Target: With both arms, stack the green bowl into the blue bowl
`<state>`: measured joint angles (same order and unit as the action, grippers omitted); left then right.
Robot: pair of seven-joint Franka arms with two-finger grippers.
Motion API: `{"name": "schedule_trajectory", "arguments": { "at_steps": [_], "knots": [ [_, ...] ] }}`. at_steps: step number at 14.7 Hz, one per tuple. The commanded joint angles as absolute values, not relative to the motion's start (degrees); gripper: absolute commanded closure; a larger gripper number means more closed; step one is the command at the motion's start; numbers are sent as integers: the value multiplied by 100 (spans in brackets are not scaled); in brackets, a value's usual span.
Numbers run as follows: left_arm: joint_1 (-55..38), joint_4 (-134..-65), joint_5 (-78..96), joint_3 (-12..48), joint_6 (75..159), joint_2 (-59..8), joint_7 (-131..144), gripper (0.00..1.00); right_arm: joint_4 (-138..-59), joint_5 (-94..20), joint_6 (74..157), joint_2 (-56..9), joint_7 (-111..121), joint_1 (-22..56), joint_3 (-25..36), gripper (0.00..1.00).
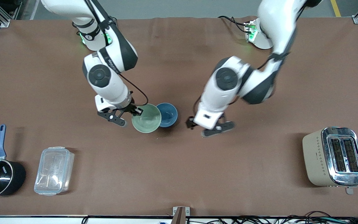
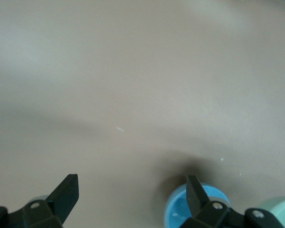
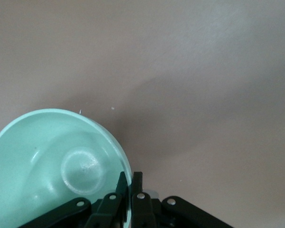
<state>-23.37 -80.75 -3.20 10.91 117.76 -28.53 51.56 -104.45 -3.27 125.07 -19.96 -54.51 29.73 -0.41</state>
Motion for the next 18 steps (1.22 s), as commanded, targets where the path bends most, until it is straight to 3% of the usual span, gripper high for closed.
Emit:
{"name": "schedule_trajectory", "arguments": {
  "at_steps": [1,6,10,14,18],
  "knots": [
    [-1480,-8323,-308,1107,10972,-1971,3908,0,-10397,-202,12612,-2109,-6106,3347,-18,100],
    [68,-8210,-281,1483,9837,-1240,2208,0,-10782,53,13005,-2197,-6644,3727,-18,100],
    [342,-8086,-299,1450,9335,-845,2092,0,-11223,53,13649,-2197,-6820,3858,-18,100],
    [-130,-8165,-220,425,9282,-520,1259,0,-11276,70,13912,-2320,-7004,3972,-9,100],
    [-202,-8446,-193,63,8949,-63,556,0,-11303,79,14045,-2391,-7014,3955,-9,100]
  ]
}}
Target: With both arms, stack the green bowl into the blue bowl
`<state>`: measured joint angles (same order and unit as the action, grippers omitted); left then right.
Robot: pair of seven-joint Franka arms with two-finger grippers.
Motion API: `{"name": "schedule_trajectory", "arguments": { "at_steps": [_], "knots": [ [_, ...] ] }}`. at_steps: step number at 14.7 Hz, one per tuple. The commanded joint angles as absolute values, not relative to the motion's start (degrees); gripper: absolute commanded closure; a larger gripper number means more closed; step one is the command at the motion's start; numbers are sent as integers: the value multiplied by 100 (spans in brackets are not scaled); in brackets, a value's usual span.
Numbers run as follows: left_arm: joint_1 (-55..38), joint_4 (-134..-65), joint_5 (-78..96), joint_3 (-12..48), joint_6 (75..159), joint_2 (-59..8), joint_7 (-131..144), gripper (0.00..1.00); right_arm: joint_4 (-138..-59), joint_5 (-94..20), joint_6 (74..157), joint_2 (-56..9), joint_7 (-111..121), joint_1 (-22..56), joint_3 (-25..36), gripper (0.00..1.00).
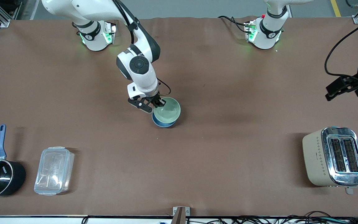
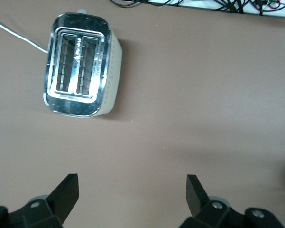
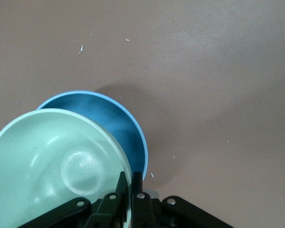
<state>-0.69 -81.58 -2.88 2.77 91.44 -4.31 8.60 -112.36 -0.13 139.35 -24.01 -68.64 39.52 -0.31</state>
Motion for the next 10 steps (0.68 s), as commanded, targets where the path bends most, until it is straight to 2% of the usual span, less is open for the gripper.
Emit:
{"name": "schedule_trajectory", "arguments": {
  "at_steps": [1,10],
  "knots": [
    [-237,-8455,-193,-52,8808,25,423,0,-11303,88,14054,-2399,-7014,3946,0,100],
    [-360,-8455,-26,-263,8324,308,343,0,-11303,255,14177,-2478,-7014,3814,9,99]
  ]
}}
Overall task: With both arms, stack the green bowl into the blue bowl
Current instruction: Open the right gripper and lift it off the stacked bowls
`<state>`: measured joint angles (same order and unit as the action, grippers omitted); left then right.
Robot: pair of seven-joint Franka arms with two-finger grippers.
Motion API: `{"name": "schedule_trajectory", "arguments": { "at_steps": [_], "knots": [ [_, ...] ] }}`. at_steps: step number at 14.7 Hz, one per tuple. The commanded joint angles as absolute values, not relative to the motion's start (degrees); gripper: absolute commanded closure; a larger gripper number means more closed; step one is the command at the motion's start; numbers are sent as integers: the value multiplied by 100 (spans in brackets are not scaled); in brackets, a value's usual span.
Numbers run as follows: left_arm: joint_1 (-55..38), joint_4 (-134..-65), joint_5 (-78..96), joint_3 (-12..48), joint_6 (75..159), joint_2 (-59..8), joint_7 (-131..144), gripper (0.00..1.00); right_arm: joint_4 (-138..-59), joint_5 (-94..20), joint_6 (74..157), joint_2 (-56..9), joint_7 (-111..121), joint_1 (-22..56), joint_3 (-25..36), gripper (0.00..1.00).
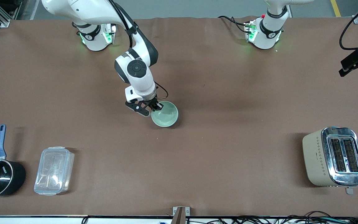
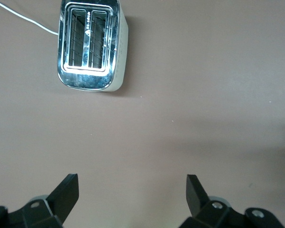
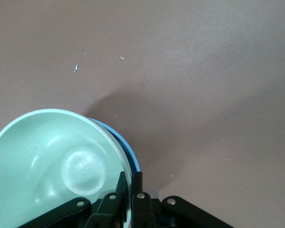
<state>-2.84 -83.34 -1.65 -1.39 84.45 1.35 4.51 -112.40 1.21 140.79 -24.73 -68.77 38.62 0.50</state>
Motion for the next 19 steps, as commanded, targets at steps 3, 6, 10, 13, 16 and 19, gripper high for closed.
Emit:
{"name": "schedule_trajectory", "arguments": {
  "at_steps": [3,6,10,13,16,19],
  "knots": [
    [-369,-8420,-44,-220,8279,316,352,0,-11303,255,14168,-2496,-7005,3815,9,95],
    [-413,-8411,-44,-150,8279,273,352,0,-11285,255,14028,-2487,-6926,3718,9,39],
    [-413,-8376,-61,43,8279,264,360,0,-11172,264,13494,-2050,-6908,3543,35,0],
    [-396,-8385,-44,79,8279,264,352,0,-10707,649,12011,-1478,-6041,2938,18,0],
    [-395,-8385,-53,70,8279,264,255,0,-10293,834,11041,-1003,-5154,2331,9,0],
    [-404,-8385,-53,79,8279,264,229,0,-10230,897,10592,-363,-3828,1445,-70,0]
  ]
}}
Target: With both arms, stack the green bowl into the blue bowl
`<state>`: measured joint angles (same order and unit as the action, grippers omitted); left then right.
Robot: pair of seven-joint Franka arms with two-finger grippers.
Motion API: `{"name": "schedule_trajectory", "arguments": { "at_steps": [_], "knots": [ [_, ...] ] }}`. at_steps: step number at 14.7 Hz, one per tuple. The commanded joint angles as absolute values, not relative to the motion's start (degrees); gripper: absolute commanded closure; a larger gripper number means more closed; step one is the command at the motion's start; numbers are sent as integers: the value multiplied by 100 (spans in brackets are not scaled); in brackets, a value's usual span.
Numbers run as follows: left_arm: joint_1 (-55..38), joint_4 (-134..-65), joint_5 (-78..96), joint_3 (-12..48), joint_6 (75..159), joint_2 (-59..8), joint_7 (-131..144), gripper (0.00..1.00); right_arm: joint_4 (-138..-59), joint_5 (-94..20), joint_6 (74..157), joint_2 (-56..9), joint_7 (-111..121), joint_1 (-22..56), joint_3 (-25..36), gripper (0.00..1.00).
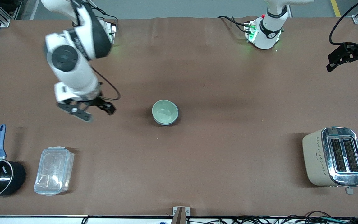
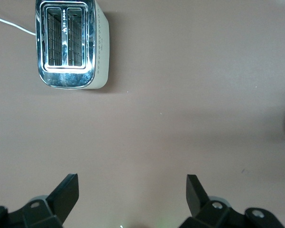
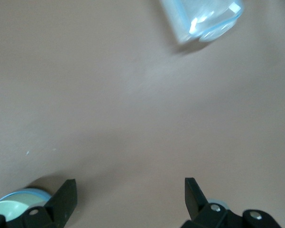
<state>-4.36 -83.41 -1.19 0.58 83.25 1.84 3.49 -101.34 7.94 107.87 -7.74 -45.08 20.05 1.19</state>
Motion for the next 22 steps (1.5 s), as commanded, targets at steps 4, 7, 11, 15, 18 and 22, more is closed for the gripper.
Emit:
{"name": "schedule_trajectory", "arguments": {
  "at_steps": [4,7,11,15,18,22],
  "knots": [
    [-413,-8481,-62,368,8192,255,237,0,-9636,616,9619,176,-1779,125,-396,0],
    [-369,-8657,-70,510,8209,281,237,0,-8624,334,8633,141,-847,-246,-55,0],
    [-343,-9034,-70,510,8472,421,193,0,-8393,-140,8517,132,105,44,1072,0],
    [-360,-9167,-70,501,8640,466,193,0,-8411,-141,8499,123,44,351,1081,0],
    [-334,-9062,-70,483,8631,413,228,0,-8402,-62,8578,123,53,351,1002,0],
    [-334,-9062,-79,466,8631,404,255,0,-8394,-62,8481,123,44,457,1002,0]
  ]
}}
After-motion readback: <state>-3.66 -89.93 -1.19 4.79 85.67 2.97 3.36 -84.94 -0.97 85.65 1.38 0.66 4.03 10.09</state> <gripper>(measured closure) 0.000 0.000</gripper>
